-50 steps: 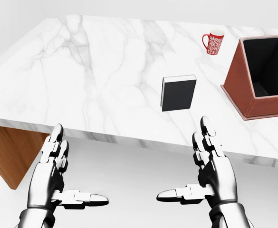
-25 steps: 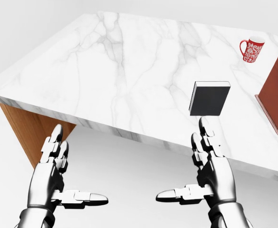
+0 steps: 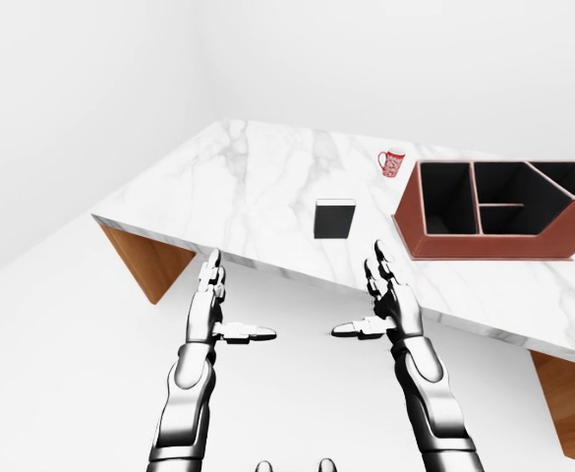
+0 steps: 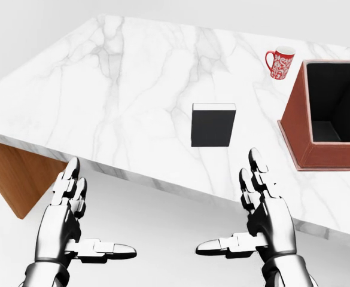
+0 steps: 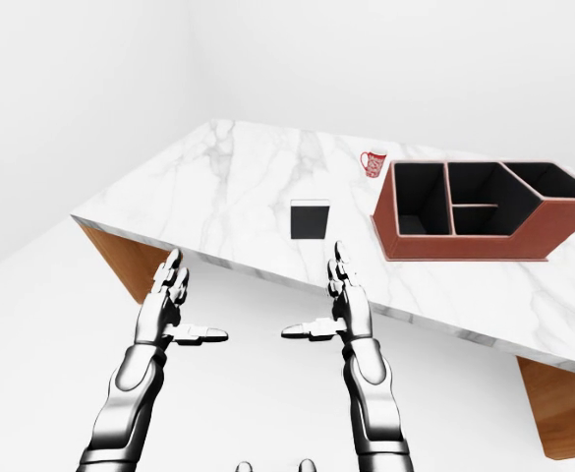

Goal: Pick up the book and place it in the right compartment of the caddy.

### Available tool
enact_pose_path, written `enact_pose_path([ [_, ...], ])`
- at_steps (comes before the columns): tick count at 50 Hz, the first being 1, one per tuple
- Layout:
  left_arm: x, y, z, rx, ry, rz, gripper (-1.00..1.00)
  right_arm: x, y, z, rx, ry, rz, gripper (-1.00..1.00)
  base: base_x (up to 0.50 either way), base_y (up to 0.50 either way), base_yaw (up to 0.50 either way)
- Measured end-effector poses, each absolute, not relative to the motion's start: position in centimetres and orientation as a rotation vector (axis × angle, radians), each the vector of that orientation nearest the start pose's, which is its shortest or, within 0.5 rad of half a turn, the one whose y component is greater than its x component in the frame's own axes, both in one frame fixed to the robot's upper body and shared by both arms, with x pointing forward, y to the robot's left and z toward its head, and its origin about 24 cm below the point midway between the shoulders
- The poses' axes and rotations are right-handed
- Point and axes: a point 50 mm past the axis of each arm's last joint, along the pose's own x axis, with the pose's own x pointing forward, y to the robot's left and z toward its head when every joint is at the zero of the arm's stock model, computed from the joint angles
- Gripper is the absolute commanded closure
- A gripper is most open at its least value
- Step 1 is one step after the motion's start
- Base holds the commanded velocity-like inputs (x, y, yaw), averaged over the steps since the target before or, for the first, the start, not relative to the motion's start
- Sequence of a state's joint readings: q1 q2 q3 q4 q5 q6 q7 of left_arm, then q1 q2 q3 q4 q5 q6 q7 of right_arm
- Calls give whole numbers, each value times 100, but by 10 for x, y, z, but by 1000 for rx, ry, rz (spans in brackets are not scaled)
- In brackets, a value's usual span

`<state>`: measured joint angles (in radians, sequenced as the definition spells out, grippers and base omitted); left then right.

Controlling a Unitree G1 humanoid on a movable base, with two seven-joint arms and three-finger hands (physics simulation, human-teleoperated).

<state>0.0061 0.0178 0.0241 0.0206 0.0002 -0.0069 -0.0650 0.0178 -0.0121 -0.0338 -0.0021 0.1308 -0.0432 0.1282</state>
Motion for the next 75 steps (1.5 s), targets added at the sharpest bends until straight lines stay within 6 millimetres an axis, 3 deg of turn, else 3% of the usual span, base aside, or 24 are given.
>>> enact_pose_path([
  [47, 252, 154, 37, 19, 17, -45, -100, 250, -155, 42, 119, -36, 87, -100, 18, -47, 0],
  [75, 251, 154, 37, 23, 16, -51, -100, 249, -154, 42, 120, -34, 89, -100, 8, -20, 0],
])
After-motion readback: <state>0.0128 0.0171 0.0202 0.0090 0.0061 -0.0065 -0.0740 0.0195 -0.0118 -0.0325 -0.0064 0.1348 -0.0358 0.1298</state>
